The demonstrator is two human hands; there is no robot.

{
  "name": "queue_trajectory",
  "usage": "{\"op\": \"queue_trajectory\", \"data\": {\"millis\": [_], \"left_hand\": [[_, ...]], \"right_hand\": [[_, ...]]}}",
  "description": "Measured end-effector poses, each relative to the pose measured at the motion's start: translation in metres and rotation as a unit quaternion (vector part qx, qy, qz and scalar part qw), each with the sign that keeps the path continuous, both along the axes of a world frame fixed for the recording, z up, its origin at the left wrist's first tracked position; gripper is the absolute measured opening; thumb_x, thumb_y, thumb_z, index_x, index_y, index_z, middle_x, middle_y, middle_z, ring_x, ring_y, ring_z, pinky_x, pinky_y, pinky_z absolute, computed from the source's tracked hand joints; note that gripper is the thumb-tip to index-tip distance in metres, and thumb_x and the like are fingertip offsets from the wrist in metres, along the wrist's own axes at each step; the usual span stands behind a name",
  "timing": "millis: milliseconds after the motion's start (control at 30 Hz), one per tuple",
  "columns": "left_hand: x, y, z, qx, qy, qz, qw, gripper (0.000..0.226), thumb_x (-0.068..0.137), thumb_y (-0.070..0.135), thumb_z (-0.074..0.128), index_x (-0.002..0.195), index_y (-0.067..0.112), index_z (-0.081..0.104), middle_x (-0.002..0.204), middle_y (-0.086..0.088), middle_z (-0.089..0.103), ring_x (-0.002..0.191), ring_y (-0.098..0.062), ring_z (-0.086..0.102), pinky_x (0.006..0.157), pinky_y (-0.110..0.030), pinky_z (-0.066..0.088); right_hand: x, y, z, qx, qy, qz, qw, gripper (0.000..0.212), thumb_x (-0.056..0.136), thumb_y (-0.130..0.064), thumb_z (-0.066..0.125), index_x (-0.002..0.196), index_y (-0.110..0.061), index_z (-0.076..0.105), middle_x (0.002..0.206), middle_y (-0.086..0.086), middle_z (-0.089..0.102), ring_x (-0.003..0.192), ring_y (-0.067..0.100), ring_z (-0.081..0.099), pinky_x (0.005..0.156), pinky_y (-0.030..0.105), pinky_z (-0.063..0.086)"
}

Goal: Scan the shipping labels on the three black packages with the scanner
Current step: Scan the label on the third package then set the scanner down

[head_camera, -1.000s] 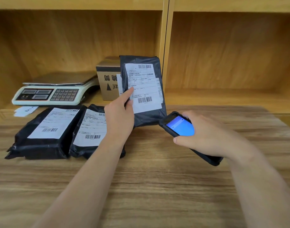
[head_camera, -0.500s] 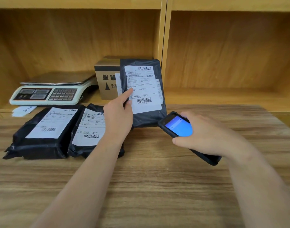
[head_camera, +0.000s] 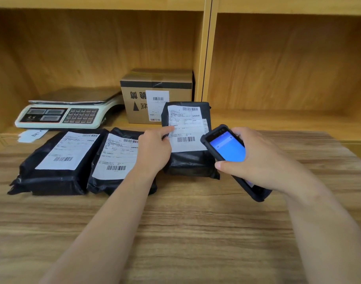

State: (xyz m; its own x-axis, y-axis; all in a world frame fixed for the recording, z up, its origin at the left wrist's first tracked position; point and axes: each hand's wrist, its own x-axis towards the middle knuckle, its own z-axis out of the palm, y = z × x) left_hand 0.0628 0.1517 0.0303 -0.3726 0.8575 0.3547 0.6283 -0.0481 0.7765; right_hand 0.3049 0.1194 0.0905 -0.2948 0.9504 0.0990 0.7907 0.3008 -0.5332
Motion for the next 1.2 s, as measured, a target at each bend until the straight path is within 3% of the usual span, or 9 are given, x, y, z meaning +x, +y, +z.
{"op": "queue_trajectory", "data": {"millis": [133,333,600,667,767,1000,1100,1200], "left_hand": [[0.000,0.002,-0.003,-0.049,0.000,-0.008,0.999,0.039,0.099,0.005,0.052,0.130,0.020,0.072,0.127,-0.005,0.072,0.098,-0.015,0.057,0.088,-0.032,0.056],[-0.002,0.005,-0.009,-0.104,-0.032,-0.035,0.993,0.038,0.099,0.004,0.053,0.127,0.018,0.074,0.123,-0.008,0.071,0.100,-0.020,0.063,0.075,-0.020,0.047],[-0.006,0.006,-0.014,-0.143,-0.059,-0.041,0.987,0.037,0.099,0.003,0.054,0.127,0.018,0.074,0.125,-0.009,0.072,0.114,-0.026,0.064,0.093,-0.032,0.056],[-0.007,0.006,-0.014,-0.147,-0.050,-0.042,0.987,0.039,0.098,0.002,0.053,0.125,0.019,0.075,0.124,-0.008,0.072,0.109,-0.024,0.064,0.089,-0.030,0.056],[-0.007,0.005,-0.014,-0.157,-0.035,-0.050,0.986,0.039,0.098,0.000,0.053,0.122,0.020,0.075,0.122,-0.012,0.069,0.106,-0.027,0.063,0.072,-0.020,0.047],[-0.012,-0.001,-0.004,-0.134,-0.005,-0.042,0.990,0.027,0.095,0.018,0.065,0.119,0.021,0.076,0.111,0.002,0.071,0.108,-0.019,0.063,0.096,-0.032,0.050],[-0.017,-0.003,0.003,-0.119,-0.011,-0.029,0.992,0.030,0.093,0.033,0.068,0.120,0.024,0.076,0.111,0.004,0.075,0.108,-0.019,0.067,0.100,-0.040,0.053],[-0.024,-0.003,0.008,-0.110,0.020,-0.038,0.993,0.035,0.092,0.041,0.066,0.124,0.030,0.074,0.118,0.008,0.074,0.118,-0.016,0.063,0.102,-0.037,0.049]], "right_hand": [[0.002,0.002,0.000,0.017,0.004,0.000,1.000,0.077,0.063,-0.060,0.077,0.132,-0.042,0.046,0.113,-0.020,0.051,0.095,0.011,0.055,0.073,0.033,0.046],[0.000,0.004,-0.003,0.031,0.018,-0.003,0.999,0.073,0.066,-0.056,0.079,0.130,-0.040,0.047,0.114,-0.019,0.051,0.099,0.012,0.054,0.072,0.033,0.044],[0.000,0.006,-0.004,0.048,0.005,-0.014,0.999,0.071,0.065,-0.058,0.078,0.128,-0.041,0.048,0.117,-0.014,0.052,0.104,0.013,0.049,0.073,0.033,0.039],[-0.001,0.005,-0.004,0.048,0.003,-0.017,0.999,0.074,0.066,-0.058,0.078,0.131,-0.040,0.047,0.118,-0.013,0.051,0.105,0.013,0.048,0.075,0.034,0.039],[-0.001,0.004,-0.003,0.045,0.003,-0.019,0.999,0.078,0.066,-0.058,0.077,0.134,-0.039,0.045,0.120,-0.013,0.050,0.107,0.012,0.048,0.077,0.034,0.039],[-0.004,-0.002,-0.001,0.045,0.001,-0.024,0.999,0.075,0.072,-0.053,0.078,0.136,-0.039,0.042,0.121,-0.012,0.046,0.107,0.012,0.044,0.078,0.034,0.036],[-0.005,-0.005,0.000,0.046,-0.010,-0.028,0.999,0.074,0.073,-0.053,0.076,0.137,-0.039,0.041,0.118,-0.012,0.045,0.104,0.011,0.042,0.076,0.034,0.034],[-0.006,-0.006,0.002,0.046,-0.014,-0.033,0.998,0.071,0.074,-0.054,0.075,0.135,-0.038,0.043,0.115,-0.012,0.043,0.105,0.012,0.042,0.075,0.033,0.033]]}}
